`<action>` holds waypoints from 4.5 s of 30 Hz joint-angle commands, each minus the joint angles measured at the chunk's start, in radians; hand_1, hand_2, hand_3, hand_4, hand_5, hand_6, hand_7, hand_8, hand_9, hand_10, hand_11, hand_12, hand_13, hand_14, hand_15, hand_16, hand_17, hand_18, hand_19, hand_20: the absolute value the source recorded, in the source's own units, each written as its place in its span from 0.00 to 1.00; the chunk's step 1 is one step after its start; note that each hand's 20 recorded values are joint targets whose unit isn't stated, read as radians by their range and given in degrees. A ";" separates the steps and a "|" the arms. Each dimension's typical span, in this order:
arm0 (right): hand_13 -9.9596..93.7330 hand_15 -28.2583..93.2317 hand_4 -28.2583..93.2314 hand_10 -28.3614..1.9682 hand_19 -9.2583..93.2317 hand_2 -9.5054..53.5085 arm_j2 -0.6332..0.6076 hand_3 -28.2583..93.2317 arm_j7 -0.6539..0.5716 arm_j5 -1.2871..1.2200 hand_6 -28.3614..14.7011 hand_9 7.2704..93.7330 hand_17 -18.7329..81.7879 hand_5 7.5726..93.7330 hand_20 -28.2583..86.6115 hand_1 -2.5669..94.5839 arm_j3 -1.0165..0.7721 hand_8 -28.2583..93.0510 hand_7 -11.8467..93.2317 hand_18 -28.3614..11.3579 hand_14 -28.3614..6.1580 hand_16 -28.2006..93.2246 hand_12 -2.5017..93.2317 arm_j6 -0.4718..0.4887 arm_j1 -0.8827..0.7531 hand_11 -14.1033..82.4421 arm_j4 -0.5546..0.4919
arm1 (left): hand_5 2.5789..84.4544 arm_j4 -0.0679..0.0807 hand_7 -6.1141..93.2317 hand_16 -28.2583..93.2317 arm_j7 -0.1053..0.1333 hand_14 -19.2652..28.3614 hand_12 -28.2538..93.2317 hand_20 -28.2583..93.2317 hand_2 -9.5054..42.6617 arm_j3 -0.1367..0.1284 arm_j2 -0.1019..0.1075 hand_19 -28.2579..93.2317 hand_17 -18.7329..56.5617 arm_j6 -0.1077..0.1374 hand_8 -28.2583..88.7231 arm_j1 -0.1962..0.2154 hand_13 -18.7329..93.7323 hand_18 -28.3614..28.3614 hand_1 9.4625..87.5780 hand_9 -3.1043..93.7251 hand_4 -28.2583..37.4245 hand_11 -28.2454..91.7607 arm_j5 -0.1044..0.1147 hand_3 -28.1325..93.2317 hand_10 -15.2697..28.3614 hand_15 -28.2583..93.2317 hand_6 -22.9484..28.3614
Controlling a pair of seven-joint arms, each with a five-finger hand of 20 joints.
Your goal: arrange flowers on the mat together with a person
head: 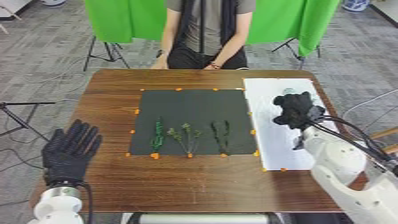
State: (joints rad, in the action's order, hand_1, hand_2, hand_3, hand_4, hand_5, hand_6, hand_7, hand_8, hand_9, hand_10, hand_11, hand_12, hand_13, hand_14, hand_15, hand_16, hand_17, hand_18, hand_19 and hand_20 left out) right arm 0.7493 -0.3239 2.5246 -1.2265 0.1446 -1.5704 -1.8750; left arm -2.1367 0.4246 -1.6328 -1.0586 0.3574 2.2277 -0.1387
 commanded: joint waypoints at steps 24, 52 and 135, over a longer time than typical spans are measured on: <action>0.71 0.60 0.00 0.73 0.77 0.00 0.044 0.72 -0.017 -0.019 0.75 0.96 0.43 0.82 0.59 0.68 0.182 0.22 0.43 0.22 0.62 0.60 0.48 -0.183 0.088 0.27 0.029 | 0.56 0.046 0.18 0.16 -0.014 0.73 0.27 0.29 0.47 0.032 -0.019 0.60 0.21 -0.026 0.15 -0.022 0.48 0.80 0.23 0.47 0.00 0.40 0.006 0.84 0.68 0.48 0.62; 0.70 0.63 0.00 0.69 0.78 0.00 0.551 0.75 0.160 -0.099 0.73 0.94 0.42 0.81 0.60 0.66 0.881 0.23 0.43 0.19 0.58 0.59 0.48 -0.286 0.762 0.27 0.390 | 0.57 0.037 0.18 0.16 0.050 0.73 0.28 0.30 0.51 0.052 0.031 0.59 0.21 -0.040 0.15 -0.016 0.48 0.80 0.20 0.49 0.00 0.39 0.042 0.84 0.68 0.48 0.62; 0.45 0.39 0.01 0.42 0.61 0.20 0.273 0.89 0.047 -1.080 0.52 0.39 0.30 0.40 0.35 0.33 -0.003 0.13 0.27 0.21 0.34 0.36 0.15 -0.166 0.063 0.24 -0.151 | 0.58 0.027 0.18 0.16 -0.005 0.74 0.28 0.30 0.51 0.007 -0.006 0.59 0.20 -0.042 0.15 0.011 0.48 0.80 0.20 0.49 0.00 0.39 0.037 0.84 0.67 0.48 0.61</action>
State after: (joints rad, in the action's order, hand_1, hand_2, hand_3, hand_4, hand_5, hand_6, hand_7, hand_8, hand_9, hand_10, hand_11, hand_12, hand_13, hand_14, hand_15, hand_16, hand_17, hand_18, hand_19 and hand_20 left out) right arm 1.1386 -0.3395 1.7635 -0.9150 -0.1036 -1.2834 -1.9413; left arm -2.1005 0.4065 -1.6196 -1.0645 0.3213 2.2065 -0.1086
